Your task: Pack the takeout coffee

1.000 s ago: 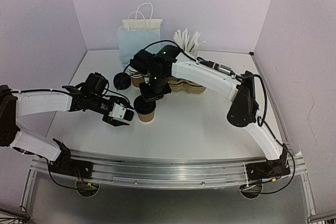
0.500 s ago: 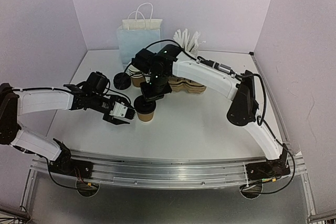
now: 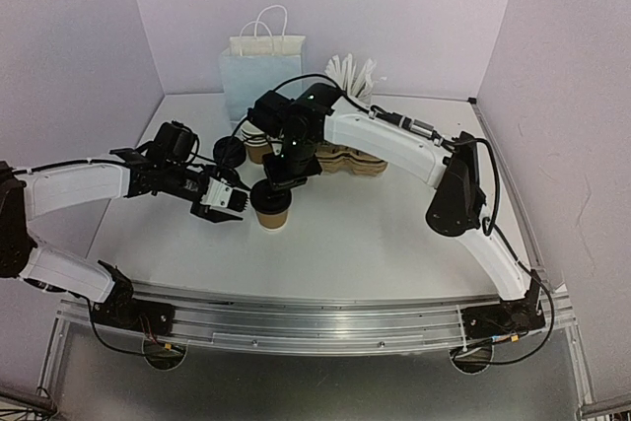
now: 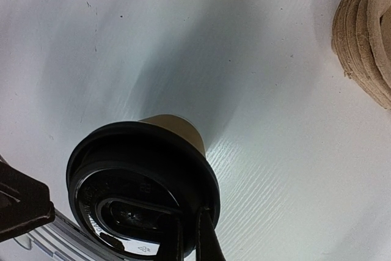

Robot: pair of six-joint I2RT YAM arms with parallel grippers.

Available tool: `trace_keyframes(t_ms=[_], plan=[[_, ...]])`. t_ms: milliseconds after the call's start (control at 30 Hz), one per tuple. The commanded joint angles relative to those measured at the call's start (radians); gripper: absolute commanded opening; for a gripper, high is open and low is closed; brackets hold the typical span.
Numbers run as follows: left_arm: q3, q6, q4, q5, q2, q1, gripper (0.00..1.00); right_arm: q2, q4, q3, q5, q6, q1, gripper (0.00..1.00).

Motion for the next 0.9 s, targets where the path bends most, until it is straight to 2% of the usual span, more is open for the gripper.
trace_keyframes(t_ms=[0,433,700,867], plan=[[0.046,0.046,0.009,0.004,0.057,0.001,0.59,0.029,-0.004,-0.014,-0.010,0.004,0.006,0.00],[0.019,0.172,-0.026,0.002,0.143,-0.001,0.54,0.032,0.031,-0.046,-0.050,0.016,0.004,0.00],[-0.001,0.164,-0.068,0.031,0.192,-0.002,0.52,-0.032,0.180,-0.326,-0.136,0.073,-0.011,0.00],[-0.031,0.173,-0.092,0.035,0.221,-0.002,0.51,-0.042,0.202,-0.403,-0.163,0.085,-0.014,0.00]])
